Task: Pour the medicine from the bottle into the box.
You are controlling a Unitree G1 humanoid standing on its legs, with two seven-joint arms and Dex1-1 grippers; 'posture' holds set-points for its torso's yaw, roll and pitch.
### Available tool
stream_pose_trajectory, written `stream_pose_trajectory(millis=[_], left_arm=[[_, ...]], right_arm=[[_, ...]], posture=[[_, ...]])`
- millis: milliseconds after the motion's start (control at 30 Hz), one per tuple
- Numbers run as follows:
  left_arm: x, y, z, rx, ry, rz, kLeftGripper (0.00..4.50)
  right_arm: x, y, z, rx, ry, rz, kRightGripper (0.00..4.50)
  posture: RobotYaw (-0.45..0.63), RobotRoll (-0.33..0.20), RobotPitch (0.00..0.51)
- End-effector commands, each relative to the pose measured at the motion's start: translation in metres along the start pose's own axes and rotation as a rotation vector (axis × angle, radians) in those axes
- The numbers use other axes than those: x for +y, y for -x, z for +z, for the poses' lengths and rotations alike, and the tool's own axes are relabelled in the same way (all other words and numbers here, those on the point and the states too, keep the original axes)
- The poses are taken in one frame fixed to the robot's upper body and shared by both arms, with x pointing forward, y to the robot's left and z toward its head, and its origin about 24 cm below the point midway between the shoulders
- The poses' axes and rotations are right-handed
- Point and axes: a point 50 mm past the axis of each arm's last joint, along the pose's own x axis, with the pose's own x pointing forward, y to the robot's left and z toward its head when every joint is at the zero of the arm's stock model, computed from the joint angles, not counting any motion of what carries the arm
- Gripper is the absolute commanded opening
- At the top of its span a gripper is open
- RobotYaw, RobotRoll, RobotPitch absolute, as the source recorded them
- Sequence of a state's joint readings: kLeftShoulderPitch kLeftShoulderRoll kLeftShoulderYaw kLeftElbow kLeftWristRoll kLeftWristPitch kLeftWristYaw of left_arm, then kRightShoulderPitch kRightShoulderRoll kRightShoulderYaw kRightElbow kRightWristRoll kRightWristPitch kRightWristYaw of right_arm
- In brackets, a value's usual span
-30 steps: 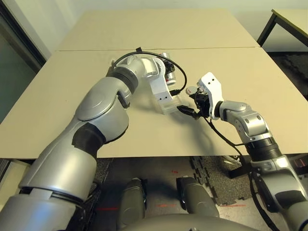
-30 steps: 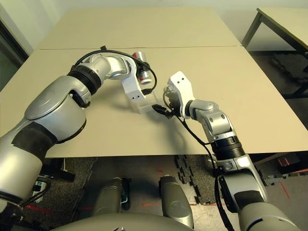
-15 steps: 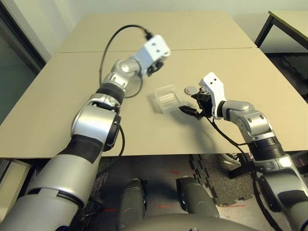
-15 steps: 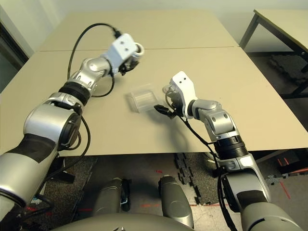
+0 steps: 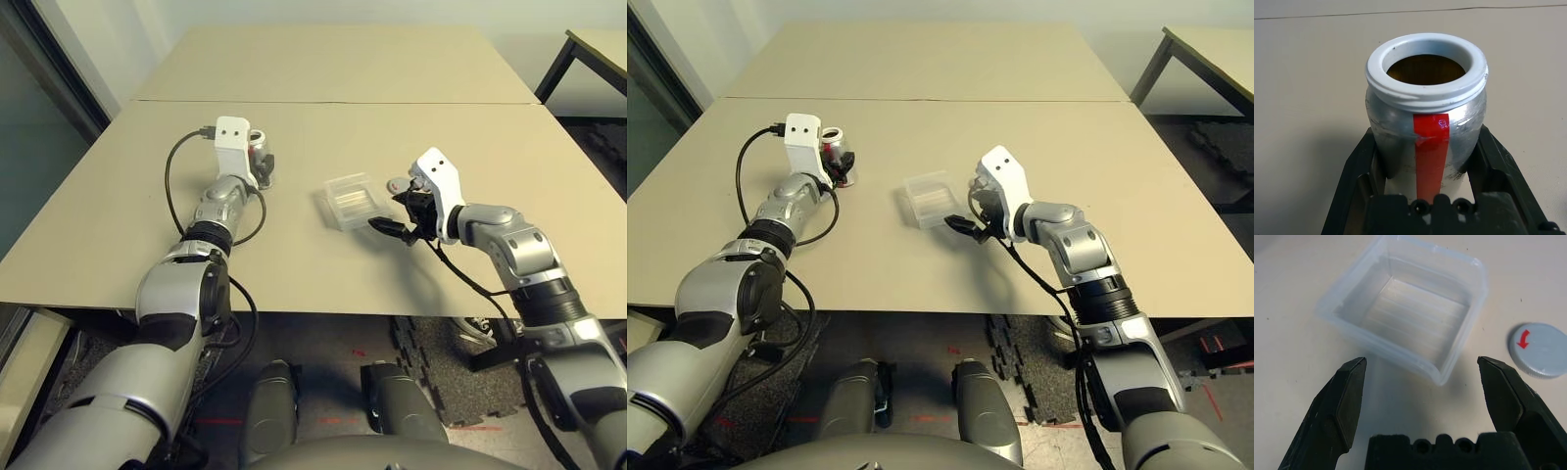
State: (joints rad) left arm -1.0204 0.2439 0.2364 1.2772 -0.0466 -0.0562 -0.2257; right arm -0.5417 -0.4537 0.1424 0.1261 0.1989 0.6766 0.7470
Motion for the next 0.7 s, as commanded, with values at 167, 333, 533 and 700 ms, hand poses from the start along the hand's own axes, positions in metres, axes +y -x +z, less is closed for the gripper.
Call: stream_pose_trajectory(millis=[167, 333, 533, 700], left_arm=[[0.005, 0.001, 0.003, -0.012, -0.011, 0.02, 2.43], [0.007, -0.001, 0.019, -0.059, -0.026, 0.026, 2.43], [0.009, -0.002, 0.039, -0.103, -0.072, 0.017, 2.43], [-0.017, -0.002, 0.095, -0.23, -0.764, -0.166, 2.43]], right_arm=[[-0.003, 0.008, 0.0, -0.018, -0.023, -0.018, 4.5], [0.0, 0.011, 0.006, -0.059, -0.052, -0.001, 4.5], [0.0, 0.013, 0.008, -0.052, -0.039, 0.001, 4.5], [-0.001, 0.014, 0.006, -0.035, -0.037, 0.008, 4.5]], posture=[[-0.24, 0.0, 0.074], [-0.24, 0.0, 0.071], [-0.24, 0.0, 0.073], [-0.22, 0.0, 0.075]])
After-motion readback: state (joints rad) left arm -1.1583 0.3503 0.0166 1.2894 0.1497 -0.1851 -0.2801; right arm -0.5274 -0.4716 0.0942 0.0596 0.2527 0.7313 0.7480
